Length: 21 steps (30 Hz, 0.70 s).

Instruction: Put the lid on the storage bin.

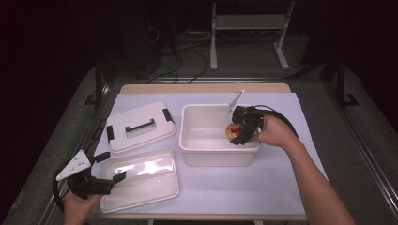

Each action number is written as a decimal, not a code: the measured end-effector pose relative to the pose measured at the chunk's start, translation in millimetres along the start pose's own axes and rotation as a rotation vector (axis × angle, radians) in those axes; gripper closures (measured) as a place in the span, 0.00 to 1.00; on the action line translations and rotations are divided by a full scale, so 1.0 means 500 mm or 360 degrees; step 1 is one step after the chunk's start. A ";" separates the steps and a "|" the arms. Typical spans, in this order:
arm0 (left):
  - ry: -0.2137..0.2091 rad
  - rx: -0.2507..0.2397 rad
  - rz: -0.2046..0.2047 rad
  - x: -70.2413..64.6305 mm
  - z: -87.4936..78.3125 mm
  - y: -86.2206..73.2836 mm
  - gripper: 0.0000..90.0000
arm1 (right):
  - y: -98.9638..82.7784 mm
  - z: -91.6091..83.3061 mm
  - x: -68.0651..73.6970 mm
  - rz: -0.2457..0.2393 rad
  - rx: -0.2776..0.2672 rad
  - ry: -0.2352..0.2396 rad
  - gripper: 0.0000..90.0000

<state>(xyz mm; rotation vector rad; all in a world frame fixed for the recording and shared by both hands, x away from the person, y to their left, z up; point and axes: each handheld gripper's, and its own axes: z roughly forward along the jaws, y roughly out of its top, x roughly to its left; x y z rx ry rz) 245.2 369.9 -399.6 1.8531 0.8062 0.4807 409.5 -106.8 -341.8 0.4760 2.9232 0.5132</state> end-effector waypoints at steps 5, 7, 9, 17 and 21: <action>0.0000 -0.0001 -0.0001 0.000 0.000 0.000 0.04 | 0.000 0.001 -0.003 0.0007 -0.0007 0.0000 0.22; -0.0001 -0.0001 0.0000 0.000 -0.001 0.000 0.04 | 0.000 0.002 -0.003 0.0009 -0.0006 0.0001 0.22; -0.0001 -0.0002 -0.0001 0.001 -0.002 -0.001 0.04 | 0.002 0.005 -0.002 0.0001 0.0002 -0.0001 0.22; -0.0002 0.0006 0.0006 0.000 -0.001 -0.001 0.04 | 0.005 0.012 -0.003 0.0004 0.0009 0.0013 0.22; -0.0002 0.0000 0.0004 0.000 -0.002 -0.001 0.04 | 0.005 0.017 -0.004 0.0012 0.0019 0.0015 0.22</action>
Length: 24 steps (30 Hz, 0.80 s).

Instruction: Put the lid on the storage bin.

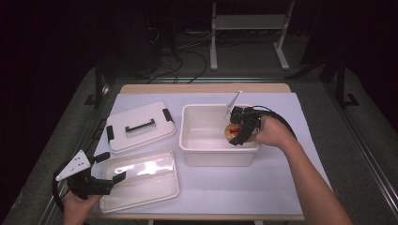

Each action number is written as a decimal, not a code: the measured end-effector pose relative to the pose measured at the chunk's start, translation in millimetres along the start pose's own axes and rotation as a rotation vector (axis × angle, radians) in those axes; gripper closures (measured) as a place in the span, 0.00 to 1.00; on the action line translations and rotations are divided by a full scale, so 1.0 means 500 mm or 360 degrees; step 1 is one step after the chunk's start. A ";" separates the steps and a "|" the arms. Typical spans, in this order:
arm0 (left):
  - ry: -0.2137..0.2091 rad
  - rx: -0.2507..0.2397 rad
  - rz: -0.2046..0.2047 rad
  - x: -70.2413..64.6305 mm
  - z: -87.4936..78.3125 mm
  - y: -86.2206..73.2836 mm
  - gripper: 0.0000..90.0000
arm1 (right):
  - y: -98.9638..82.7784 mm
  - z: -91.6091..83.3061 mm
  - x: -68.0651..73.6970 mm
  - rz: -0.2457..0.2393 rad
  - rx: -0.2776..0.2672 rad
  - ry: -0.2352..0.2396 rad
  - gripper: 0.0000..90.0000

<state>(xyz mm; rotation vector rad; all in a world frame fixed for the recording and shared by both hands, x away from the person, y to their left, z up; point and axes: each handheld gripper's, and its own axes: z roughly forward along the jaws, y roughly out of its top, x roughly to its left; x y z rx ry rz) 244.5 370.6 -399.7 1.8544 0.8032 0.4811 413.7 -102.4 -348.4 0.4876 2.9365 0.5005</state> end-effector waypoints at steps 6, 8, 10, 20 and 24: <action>0.0001 -0.0001 -0.0001 0.000 -0.001 0.000 0.04 | 0.001 0.005 -0.001 0.0007 0.0017 0.0006 0.22; 0.0002 -0.0002 0.0000 0.000 -0.002 0.000 0.04 | 0.001 0.005 -0.002 0.0007 0.0011 0.0010 0.22; 0.0002 -0.0003 0.0000 0.000 -0.001 0.000 0.04 | 0.002 0.005 -0.001 0.0005 0.0012 0.0008 0.22; 0.0003 -0.0003 0.0001 0.000 -0.001 0.000 0.04 | 0.004 0.002 0.001 0.0001 0.0010 0.0005 0.22; 0.0001 -0.0002 0.0002 -0.001 0.000 0.001 0.04 | 0.002 0.000 0.003 -0.0006 0.0014 -0.0012 0.22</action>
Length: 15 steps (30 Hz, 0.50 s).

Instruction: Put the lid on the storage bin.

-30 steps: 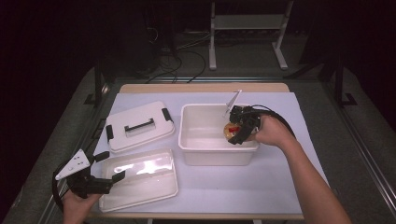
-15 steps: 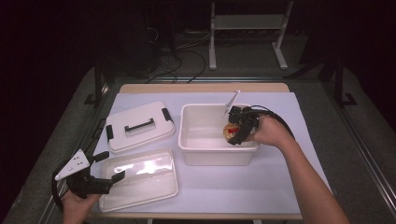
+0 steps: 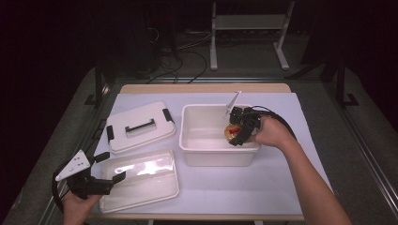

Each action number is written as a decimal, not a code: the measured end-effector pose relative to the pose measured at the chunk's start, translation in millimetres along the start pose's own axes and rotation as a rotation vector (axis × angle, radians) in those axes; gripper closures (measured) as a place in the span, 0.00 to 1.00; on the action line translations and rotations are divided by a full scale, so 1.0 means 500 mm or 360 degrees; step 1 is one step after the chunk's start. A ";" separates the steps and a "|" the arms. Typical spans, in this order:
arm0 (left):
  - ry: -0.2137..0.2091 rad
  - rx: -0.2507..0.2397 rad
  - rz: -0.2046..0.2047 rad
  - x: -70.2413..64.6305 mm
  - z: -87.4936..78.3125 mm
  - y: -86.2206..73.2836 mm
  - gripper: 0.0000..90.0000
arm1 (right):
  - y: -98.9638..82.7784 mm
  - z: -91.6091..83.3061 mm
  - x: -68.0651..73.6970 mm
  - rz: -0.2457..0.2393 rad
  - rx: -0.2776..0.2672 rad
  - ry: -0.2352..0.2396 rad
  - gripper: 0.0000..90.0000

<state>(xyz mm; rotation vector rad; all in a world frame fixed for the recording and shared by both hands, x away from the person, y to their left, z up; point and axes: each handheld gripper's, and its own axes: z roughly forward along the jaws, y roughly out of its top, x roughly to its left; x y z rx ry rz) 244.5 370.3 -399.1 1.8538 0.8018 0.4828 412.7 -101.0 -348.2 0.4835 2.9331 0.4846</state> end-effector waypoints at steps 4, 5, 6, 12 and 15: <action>0.0000 0.0005 0.0002 0.000 0.002 0.000 0.04 | 0.001 0.000 0.004 -0.0004 0.0010 -0.0005 0.22; 0.0000 0.0007 0.0005 -0.001 0.002 0.000 0.04 | 0.004 0.000 0.007 -0.0013 0.0005 -0.0008 0.22; 0.0003 0.0008 0.0008 -0.001 0.002 0.000 0.04 | 0.006 -0.003 0.009 -0.0014 -0.0008 -0.0009 0.22; 0.0001 0.0012 0.0014 -0.002 0.004 0.001 0.03 | 0.007 -0.025 0.013 -0.0014 -0.0067 -0.0019 0.24; -0.0002 0.0016 0.0013 -0.003 0.005 0.001 0.03 | 0.003 -0.035 0.014 -0.0005 -0.0092 -0.0020 0.24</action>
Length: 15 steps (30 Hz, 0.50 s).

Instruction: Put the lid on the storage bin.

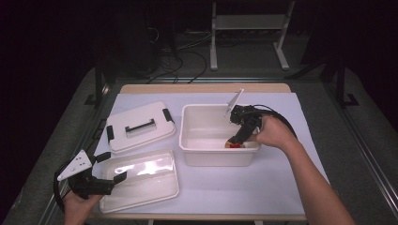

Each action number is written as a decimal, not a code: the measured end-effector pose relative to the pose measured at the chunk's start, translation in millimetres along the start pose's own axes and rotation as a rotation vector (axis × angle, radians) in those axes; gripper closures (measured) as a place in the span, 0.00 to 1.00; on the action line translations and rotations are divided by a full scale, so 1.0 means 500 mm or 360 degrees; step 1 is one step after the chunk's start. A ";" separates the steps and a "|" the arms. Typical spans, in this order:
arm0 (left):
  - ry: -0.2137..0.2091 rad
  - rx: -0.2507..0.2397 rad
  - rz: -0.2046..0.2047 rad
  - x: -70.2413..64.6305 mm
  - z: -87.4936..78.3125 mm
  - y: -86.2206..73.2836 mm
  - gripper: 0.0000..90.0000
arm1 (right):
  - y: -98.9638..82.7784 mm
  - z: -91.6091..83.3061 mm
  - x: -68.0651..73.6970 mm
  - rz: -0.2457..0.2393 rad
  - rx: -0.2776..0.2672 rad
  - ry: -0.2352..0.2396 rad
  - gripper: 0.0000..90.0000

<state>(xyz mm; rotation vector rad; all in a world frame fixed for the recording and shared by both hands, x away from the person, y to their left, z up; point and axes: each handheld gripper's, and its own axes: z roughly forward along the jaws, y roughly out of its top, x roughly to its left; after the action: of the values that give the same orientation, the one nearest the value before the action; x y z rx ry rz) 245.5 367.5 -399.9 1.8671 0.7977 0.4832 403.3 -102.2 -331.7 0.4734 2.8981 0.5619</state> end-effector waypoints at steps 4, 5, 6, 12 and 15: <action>0.0002 0.0009 0.0013 -0.002 0.002 0.001 0.03 | -0.011 -0.023 0.005 0.0011 -0.0037 -0.0034 0.24; 0.0002 0.0009 0.0013 -0.002 0.002 0.001 0.03 | -0.011 -0.023 0.005 0.0011 -0.0037 -0.0034 0.24; 0.0003 0.0012 0.0018 -0.004 0.004 0.002 0.04 | -0.015 -0.033 0.006 0.0007 -0.0060 -0.0041 0.25; 0.0014 0.0019 0.0031 -0.008 0.005 0.001 0.03 | -0.032 -0.064 0.009 0.0042 -0.0135 -0.0059 0.26; 0.0012 0.0022 0.0030 -0.008 0.005 0.002 0.03 | -0.045 -0.085 0.012 0.0054 -0.0169 -0.0072 0.27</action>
<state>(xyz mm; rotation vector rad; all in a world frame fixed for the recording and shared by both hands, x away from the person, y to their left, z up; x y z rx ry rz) 244.6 362.6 -400.1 1.8879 0.7907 0.4979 382.8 -134.3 -302.0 0.5139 2.8048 0.6968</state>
